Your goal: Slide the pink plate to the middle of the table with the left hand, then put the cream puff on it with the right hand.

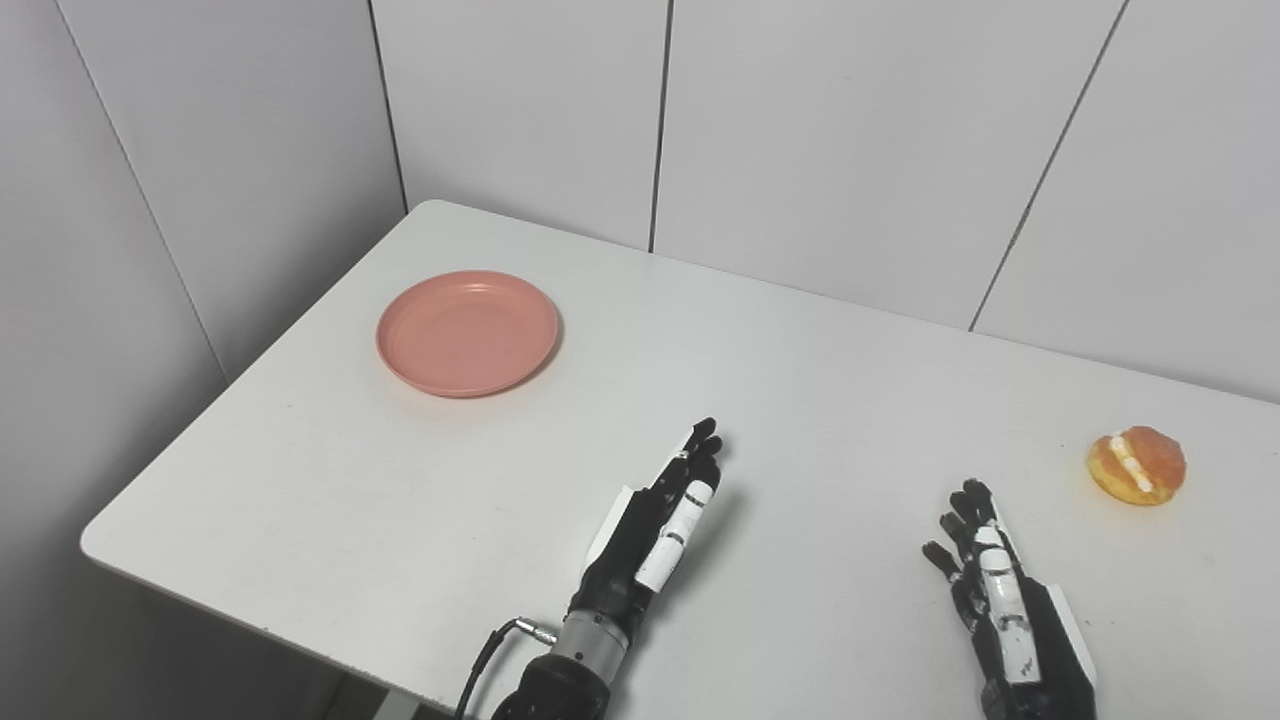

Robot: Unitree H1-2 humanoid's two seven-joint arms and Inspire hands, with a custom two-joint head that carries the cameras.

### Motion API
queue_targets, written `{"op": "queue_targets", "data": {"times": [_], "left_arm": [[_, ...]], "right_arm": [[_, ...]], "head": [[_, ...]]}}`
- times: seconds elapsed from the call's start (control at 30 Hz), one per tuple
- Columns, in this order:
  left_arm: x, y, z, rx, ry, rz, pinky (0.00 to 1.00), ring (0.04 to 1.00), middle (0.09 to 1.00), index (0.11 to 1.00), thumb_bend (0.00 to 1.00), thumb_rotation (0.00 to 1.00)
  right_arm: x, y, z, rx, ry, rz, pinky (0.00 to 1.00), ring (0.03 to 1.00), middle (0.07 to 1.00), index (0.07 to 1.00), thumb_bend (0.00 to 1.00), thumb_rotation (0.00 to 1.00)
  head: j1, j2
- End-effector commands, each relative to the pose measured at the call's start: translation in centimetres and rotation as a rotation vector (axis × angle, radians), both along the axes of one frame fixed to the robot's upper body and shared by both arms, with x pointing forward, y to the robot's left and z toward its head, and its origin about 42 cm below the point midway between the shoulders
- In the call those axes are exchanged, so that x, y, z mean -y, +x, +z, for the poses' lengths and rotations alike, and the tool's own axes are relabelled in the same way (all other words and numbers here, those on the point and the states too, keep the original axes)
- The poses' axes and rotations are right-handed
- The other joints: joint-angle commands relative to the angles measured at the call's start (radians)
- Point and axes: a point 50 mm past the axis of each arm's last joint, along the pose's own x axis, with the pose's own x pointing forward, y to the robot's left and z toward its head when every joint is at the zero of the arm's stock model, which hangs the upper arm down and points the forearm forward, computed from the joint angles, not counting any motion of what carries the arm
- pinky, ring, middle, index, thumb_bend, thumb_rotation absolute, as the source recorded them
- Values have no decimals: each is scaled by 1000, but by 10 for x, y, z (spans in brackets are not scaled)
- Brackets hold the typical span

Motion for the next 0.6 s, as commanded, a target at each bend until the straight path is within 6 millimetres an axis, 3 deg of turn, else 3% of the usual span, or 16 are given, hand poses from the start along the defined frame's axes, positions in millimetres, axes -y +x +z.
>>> {"op": "queue_targets", "data": {"times": [0.0,0.2,0.57], "left_arm": [[-1,0,5,-3,-4,-17,948,954,959,940,486,1000],[-12,6,16,10,-4,-33,962,958,965,948,440,1000],[-31,14,47,42,-32,-98,1000,960,974,960,506,1000]], "right_arm": [[-5,3,12,61,15,2,1000,1000,1000,1000,110,1000],[-9,4,13,58,23,7,1000,1000,1000,1000,97,1000],[-13,5,13,56,18,1,1000,1000,1000,1000,109,1000]], "head": [[1,0],[-1,-3],[-6,-3]]}}
